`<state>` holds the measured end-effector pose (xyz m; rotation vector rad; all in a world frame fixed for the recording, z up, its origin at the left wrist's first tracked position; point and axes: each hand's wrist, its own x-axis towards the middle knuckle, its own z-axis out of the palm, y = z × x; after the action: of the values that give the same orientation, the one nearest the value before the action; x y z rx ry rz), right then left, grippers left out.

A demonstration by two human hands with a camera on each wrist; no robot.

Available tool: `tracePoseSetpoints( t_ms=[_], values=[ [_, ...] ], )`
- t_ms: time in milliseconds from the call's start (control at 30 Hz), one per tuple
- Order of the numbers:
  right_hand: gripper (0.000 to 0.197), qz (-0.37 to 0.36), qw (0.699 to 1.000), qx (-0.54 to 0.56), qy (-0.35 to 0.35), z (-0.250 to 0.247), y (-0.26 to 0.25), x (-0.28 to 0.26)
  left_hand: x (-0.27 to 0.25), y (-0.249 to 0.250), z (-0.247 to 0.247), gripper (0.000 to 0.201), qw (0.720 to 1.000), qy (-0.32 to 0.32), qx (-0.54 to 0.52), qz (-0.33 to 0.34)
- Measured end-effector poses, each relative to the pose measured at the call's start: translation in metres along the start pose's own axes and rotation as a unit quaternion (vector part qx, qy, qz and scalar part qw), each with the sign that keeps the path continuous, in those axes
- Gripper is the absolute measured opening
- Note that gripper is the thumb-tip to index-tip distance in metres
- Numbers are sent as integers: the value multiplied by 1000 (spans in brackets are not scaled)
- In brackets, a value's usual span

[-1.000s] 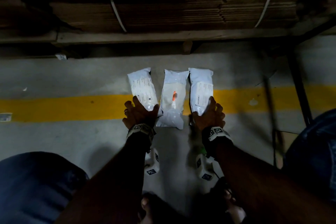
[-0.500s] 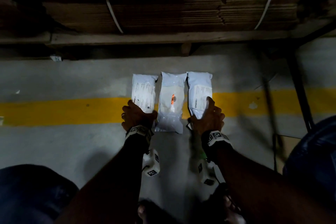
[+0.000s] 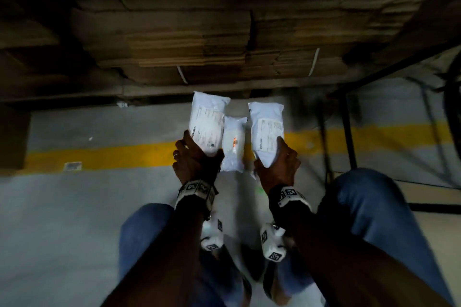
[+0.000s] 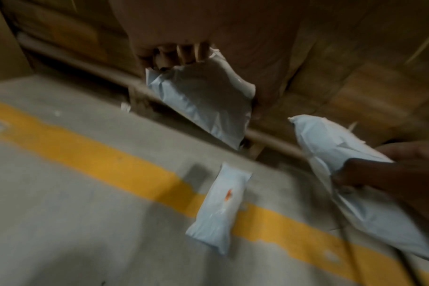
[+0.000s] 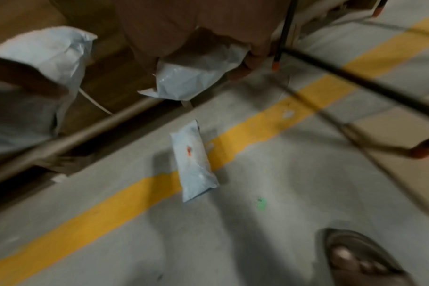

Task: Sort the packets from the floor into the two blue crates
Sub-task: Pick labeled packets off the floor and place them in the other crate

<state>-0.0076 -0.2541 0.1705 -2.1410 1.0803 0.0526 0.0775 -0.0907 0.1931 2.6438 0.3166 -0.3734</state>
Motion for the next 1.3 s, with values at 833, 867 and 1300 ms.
tracePoseSetpoints(
  t_ms=[833,867,1300],
  values=[
    [81,-71,989,54,117,-374,-259,-218,-229,167,-443,98,991,88,-25,94],
    [81,-76,987,61,129,-381,-266,-222,-230,172,-451,98,990,95,-25,98],
    [76,-165,935,182,254,-512,-290,-230,-286,291,-518,93,963,186,-71,182]
  ],
)
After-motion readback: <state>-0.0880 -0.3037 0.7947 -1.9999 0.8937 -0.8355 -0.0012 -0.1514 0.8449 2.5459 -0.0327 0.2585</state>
